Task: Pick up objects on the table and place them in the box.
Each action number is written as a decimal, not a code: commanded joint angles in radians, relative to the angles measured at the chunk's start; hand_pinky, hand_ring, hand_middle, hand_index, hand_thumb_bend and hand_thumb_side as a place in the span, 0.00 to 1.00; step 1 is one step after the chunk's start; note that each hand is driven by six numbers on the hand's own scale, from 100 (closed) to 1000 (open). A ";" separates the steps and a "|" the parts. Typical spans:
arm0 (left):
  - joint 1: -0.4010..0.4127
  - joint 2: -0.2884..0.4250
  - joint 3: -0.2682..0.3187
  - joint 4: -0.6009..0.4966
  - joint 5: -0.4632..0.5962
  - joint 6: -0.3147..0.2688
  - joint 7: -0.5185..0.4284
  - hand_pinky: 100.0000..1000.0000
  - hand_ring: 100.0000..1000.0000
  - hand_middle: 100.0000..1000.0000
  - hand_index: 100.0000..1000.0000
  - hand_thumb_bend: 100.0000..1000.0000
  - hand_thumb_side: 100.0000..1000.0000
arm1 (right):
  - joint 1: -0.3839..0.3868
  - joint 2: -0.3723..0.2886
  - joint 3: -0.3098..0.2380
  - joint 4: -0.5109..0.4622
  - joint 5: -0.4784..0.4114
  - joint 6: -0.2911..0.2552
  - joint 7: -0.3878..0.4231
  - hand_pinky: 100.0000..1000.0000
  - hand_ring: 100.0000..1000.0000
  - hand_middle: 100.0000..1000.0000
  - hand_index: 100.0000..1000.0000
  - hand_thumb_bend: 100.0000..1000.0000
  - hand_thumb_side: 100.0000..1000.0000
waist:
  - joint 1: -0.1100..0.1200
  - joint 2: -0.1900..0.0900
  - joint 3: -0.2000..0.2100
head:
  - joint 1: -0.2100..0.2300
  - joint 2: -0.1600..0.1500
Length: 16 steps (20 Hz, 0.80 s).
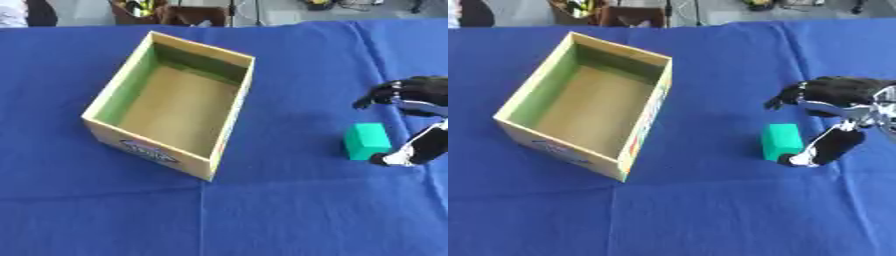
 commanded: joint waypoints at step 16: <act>-0.010 0.008 -0.006 -0.017 0.002 0.000 -0.008 0.63 0.65 0.67 0.83 0.00 1.00 | -0.039 0.007 0.039 0.114 0.061 -0.006 -0.030 0.76 0.90 0.65 0.80 0.43 0.42 | -0.001 0.001 0.009 | -0.010 -0.018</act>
